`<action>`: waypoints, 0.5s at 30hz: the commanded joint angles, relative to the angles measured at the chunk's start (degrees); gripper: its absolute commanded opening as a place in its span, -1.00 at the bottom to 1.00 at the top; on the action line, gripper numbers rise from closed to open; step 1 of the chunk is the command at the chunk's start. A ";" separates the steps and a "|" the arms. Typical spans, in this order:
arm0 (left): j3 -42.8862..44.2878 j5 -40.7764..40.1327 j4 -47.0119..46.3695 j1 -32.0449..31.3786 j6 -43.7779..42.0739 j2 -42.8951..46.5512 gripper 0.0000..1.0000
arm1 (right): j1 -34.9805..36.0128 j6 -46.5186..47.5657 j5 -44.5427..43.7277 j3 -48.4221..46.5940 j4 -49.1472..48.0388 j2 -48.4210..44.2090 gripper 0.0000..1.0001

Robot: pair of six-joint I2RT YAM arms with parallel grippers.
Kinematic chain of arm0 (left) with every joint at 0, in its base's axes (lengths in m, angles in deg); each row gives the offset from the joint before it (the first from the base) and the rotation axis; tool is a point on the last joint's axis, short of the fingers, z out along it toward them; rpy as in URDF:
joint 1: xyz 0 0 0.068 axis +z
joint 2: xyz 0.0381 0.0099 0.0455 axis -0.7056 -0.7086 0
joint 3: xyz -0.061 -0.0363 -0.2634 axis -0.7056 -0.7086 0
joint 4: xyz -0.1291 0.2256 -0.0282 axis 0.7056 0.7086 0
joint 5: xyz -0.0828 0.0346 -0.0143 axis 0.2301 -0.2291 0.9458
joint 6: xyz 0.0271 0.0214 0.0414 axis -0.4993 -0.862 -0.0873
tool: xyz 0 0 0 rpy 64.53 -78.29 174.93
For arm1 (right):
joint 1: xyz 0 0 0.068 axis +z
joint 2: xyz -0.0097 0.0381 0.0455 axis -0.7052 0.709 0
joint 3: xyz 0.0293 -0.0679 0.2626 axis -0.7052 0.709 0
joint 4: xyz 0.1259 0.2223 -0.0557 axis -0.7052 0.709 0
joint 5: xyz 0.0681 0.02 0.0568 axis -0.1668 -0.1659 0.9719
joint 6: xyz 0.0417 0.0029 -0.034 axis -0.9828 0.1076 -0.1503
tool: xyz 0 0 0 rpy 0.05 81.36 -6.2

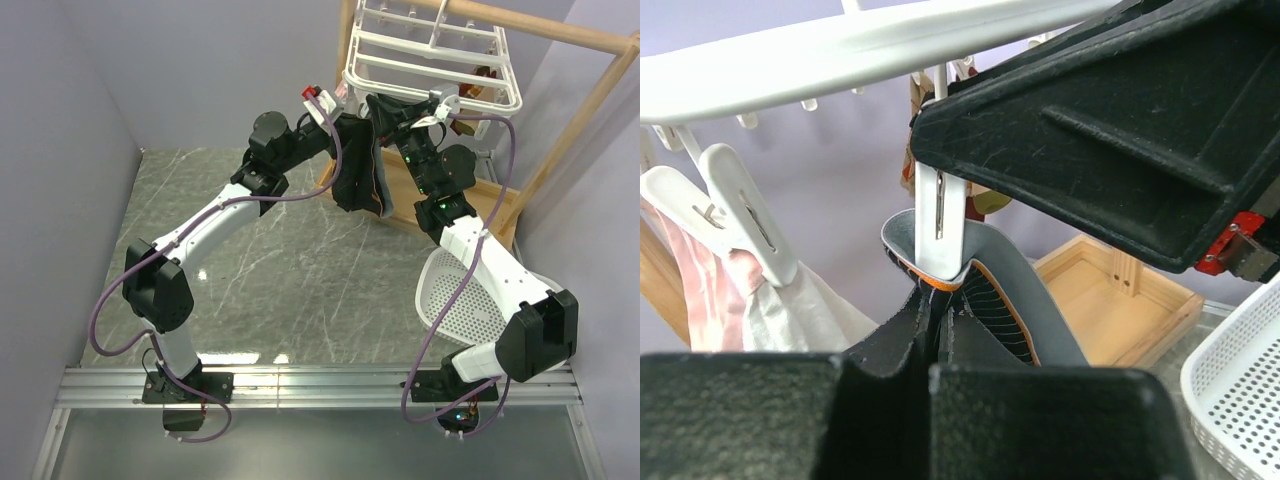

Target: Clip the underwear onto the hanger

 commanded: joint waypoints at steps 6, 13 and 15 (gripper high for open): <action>3.11 0.32 -6.79 -0.51 -3.80 3.71 -0.99 | 0.39 3.70 -1.87 -0.12 0.17 0.43 -1.00; 3.99 2.87 -5.47 -0.59 -3.36 3.63 -0.99 | 0.66 4.50 -2.50 1.28 -2.38 0.52 -1.00; 4.08 2.69 -5.65 -0.60 -3.36 3.54 -0.99 | 0.66 4.50 -2.14 1.37 -2.47 0.61 -1.00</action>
